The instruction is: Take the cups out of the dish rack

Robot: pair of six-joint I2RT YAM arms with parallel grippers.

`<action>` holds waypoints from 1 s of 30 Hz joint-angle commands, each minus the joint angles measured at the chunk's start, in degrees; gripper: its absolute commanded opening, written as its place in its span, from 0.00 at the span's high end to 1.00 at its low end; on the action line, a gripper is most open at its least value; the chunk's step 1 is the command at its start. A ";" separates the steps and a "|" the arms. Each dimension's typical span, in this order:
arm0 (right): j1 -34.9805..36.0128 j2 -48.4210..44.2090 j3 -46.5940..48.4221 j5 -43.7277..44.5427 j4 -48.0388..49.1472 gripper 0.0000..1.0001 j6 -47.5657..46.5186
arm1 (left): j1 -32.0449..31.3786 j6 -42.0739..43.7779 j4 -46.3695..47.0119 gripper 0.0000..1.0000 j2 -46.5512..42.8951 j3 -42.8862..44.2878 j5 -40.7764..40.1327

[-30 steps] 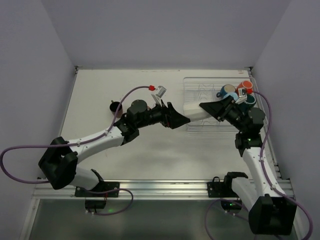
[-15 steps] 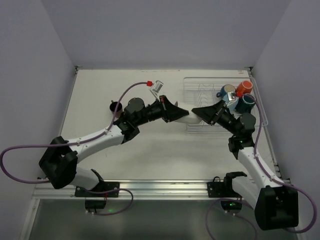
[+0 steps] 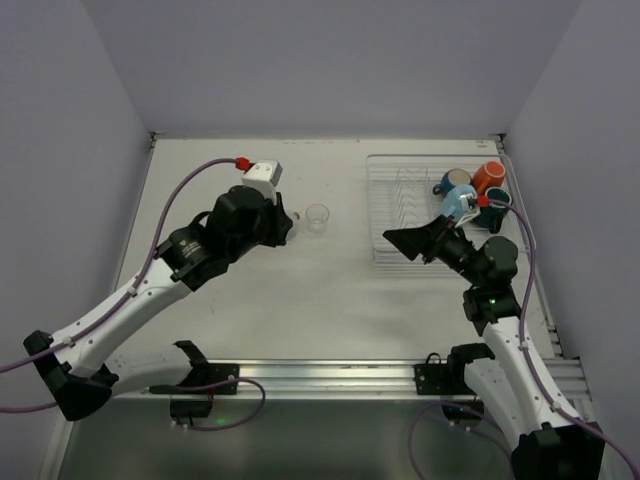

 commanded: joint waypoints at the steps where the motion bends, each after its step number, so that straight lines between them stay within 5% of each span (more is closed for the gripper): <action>1: 0.16 -1.33 1.60 2.35 -5.07 0.02 -5.96 | 1.19 0.84 -18.90 1.00 -1.82 1.22 -11.35; 8: 0.16 -1.68 0.55 0.41 -5.15 0.02 -7.46 | 14.79 3.28 -12.86 1.00 1.16 -8.36 -5.73; 21: 0.25 -1.33 -1.21 0.15 -4.98 0.02 -9.57 | 19.74 9.35 -7.50 1.00 21.02 -3.62 -6.00; 25: 0.25 -0.98 -1.30 0.33 -5.16 0.02 -9.84 | 21.23 9.88 -6.53 0.95 23.40 -3.80 -4.67; 30: 0.33 -0.98 -1.04 1.91 -6.30 0.02 -11.15 | 22.64 9.97 -4.86 0.76 23.58 -5.46 -3.62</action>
